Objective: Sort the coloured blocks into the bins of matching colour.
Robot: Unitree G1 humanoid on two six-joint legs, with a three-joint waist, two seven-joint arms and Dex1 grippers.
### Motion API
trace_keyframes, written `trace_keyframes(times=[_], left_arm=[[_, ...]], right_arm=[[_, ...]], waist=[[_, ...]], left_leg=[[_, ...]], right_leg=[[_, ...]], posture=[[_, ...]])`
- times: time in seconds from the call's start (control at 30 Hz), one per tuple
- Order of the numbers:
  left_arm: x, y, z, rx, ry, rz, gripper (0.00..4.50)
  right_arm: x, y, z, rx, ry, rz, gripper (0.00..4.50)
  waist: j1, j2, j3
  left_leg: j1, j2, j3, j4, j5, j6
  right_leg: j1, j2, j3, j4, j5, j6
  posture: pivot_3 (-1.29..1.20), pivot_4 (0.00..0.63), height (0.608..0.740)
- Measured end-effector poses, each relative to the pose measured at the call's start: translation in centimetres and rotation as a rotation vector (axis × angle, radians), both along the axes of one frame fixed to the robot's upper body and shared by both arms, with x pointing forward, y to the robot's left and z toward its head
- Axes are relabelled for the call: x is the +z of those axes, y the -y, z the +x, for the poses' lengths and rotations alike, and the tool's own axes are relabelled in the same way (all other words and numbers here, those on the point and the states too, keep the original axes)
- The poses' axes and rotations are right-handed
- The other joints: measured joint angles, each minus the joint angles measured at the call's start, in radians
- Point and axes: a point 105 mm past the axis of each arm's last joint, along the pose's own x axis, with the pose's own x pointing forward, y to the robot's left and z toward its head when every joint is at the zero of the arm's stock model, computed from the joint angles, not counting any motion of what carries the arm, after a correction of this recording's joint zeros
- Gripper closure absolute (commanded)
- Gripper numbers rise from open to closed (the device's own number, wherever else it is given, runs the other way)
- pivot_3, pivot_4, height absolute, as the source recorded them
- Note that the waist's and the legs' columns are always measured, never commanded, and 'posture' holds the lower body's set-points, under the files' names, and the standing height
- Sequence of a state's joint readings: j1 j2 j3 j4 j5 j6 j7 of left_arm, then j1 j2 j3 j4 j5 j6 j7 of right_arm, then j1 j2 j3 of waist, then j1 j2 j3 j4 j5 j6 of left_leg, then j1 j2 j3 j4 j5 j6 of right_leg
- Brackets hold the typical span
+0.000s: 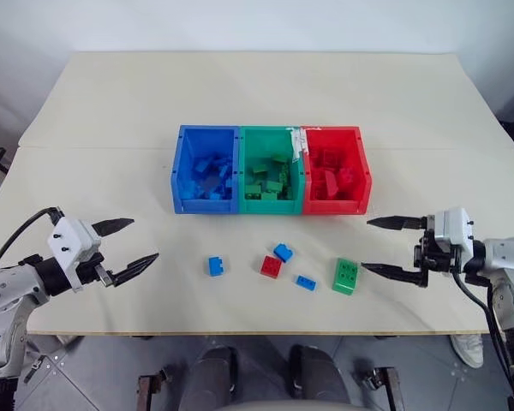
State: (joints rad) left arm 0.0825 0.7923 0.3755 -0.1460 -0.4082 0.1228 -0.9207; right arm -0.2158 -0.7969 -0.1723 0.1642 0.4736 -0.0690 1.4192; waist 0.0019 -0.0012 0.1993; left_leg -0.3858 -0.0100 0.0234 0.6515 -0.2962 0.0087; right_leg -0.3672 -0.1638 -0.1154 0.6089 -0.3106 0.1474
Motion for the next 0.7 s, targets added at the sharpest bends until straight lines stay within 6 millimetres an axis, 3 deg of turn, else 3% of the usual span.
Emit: trace_keyframes(times=[0.23, 0.37, 0.57, 0.7], left_arm=[[0.2, 1.1, -0.1, -0.061, -0.018, -0.02, 0.03], [-0.6, 4.0, -1.2, -0.218, -0.059, 0.001, 0.03], [-1.6, 8.0, -1.9, -0.367, -0.064, -0.016, 0.03], [-1.7, 8.9, -1.8, -0.402, -0.06, -0.018, 0.03]], right_arm=[[0.0, 0.5, 0.2, -0.026, 0.011, 0.005, 0.0], [-0.6, 3.0, -0.7, -0.095, -0.022, -0.039, 0.0], [-1.2, 8.2, -2.3, -0.262, -0.012, -0.115, 0.0], [-2.4, 9.3, -3.1, -0.285, -0.03, -0.144, 0.0]], waist=[[0.0, 0.0, 0.0], [0.018, 0.0, 0.0], [0.026, 0.0, 0.0], [0.017, 0.0, 0.0]], left_leg=[[0.0, 0.001, 0.001, 0.0, 0.0, 0.0], [0.0, 0.0, 0.001, 0.001, 0.0, 0.0], [0.001, 0.0, 0.002, 0.002, 0.0, 0.0], [0.002, 0.002, 0.005, 0.001, 0.0, 0.0]], right_leg=[[0.0, 0.0, 0.0, 0.0, 0.0, 0.0], [0.0, 0.0, 0.001, -0.001, 0.0, 0.0], [0.001, 0.001, 0.001, -0.001, 0.0, 0.0], [0.0, 0.001, 0.003, 0.0, 0.001, 0.0]], posture=[[0.0, 0.15, 0.74], [0.0, 0.15, 0.74], [0.0, 0.15, 0.74], [0.0, 0.15, 0.74]])
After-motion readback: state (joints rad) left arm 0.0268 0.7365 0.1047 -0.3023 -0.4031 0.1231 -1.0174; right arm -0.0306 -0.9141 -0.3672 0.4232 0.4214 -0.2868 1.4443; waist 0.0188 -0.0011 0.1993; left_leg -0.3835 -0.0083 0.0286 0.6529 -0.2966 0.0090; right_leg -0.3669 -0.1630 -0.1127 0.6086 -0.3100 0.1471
